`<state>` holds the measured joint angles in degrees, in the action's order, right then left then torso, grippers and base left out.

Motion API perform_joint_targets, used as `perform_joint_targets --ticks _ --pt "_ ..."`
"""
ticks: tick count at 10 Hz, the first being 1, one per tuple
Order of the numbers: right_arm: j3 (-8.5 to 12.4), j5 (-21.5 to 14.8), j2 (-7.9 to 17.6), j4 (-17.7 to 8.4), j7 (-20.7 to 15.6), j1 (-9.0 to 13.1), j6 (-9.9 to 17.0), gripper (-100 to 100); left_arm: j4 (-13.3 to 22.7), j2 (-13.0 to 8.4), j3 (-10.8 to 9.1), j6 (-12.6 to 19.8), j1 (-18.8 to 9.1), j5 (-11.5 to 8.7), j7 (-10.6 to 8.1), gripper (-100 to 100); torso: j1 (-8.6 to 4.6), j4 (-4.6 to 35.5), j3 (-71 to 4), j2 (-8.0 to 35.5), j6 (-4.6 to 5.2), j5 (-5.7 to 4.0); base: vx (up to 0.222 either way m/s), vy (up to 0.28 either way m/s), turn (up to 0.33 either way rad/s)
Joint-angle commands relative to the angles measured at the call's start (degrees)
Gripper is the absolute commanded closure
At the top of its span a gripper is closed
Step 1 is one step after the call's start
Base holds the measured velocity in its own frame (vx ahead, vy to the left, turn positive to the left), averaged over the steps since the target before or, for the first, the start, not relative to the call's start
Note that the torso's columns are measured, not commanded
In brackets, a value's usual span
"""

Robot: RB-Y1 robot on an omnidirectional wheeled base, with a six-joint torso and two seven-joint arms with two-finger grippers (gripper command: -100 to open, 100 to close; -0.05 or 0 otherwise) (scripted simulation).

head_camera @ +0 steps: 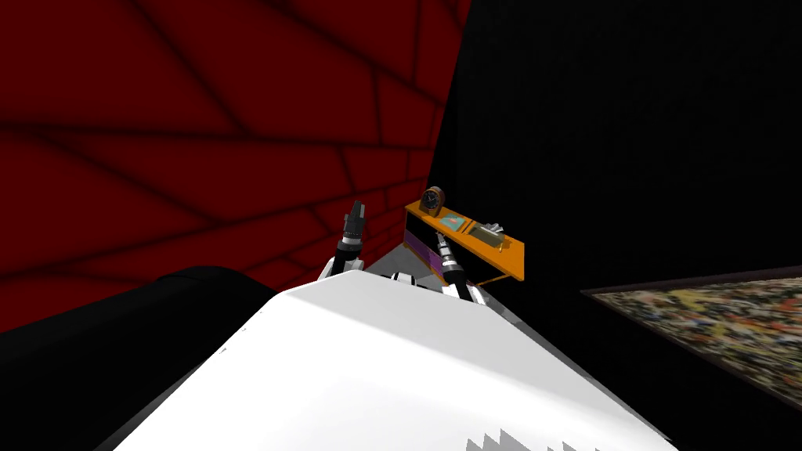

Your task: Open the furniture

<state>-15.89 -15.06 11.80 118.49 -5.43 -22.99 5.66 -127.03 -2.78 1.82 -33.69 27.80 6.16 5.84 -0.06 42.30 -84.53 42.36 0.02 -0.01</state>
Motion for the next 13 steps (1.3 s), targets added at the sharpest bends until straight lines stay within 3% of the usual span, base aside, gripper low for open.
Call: perform_joint_targets --ticks 1,2,3,5,6,8,9,11,12,13 --pt "-1.8 -1.4 0.8 -2.6 0.4 0.7 4.0 -100 0.0 0.0 0.01 0.0 0.0 0.0 0.00 0 0.10 0.0 0.0 -0.1 -0.06 0.01 0.060 0.035 0.081" --pt "-1.8 -1.4 0.8 -2.6 0.4 0.7 4.8 -100 0.0 0.0 0.00 0.0 0.0 0.0 0.00 0 0.06 0.0 -0.1 -0.1 0.01 0.02 0.030 0.015 -0.042" --pt "-3.6 -2.7 1.6 -5.2 0.9 1.2 6.9 -100 0.0 0.0 0.00 0.0 0.0 0.0 0.00 0 0.00 0.0 0.0 0.0 0.00 0.00 0.047 0.033 0.185" --pt "-3.6 -2.7 1.6 -5.2 0.9 1.2 9.0 -100 0.0 0.0 0.00 0.0 0.0 0.0 0.00 0 0.09 0.0 0.0 -0.1 0.00 0.02 0.040 0.027 0.033" --pt "-5.4 -4.1 2.4 -7.9 1.4 1.7 10.9 -100 0.0 0.0 0.00 0.0 0.0 0.0 0.00 0 0.03 0.0 0.0 0.0 0.00 0.01 0.065 0.046 0.148" --pt "-5.4 -4.1 2.4 -7.9 1.4 1.7 13.3 -100 0.0 0.0 0.00 0.0 0.0 0.0 0.00 0 0.08 0.0 -0.1 -0.1 0.00 0.03 0.048 0.028 0.051" --pt "-7.2 -5.5 3.1 -10.5 1.9 2.3 15.2 -100 0.0 0.0 0.00 0.0 0.0 0.0 0.00 0 -0.02 0.0 0.0 0.0 -0.01 0.00 0.053 0.027 0.143" --pt "-7.2 -5.5 3.1 -10.7 1.9 2.3 17.6 -100 0.0 0.0 0.00 0.0 0.0 0.0 0.00 0 0.08 0.0 -0.1 -0.1 -0.01 0.02 0.044 0.024 0.064" --pt "-9.0 -6.9 3.8 -13.5 2.4 2.8 19.2 -100 0.0 0.0 0.00 0.0 0.0 0.0 0.00 0 0.04 0.0 0.0 0.0 0.00 0.01 0.062 0.026 0.182" --pt "-9.0 -6.9 3.8 -13.5 2.4 2.8 20.4 -100 0.0 0.0 0.00 0.0 0.0 0.0 0.00 0 0.08 0.0 0.0 -0.1 -0.05 0.01 0.063 0.022 0.107"
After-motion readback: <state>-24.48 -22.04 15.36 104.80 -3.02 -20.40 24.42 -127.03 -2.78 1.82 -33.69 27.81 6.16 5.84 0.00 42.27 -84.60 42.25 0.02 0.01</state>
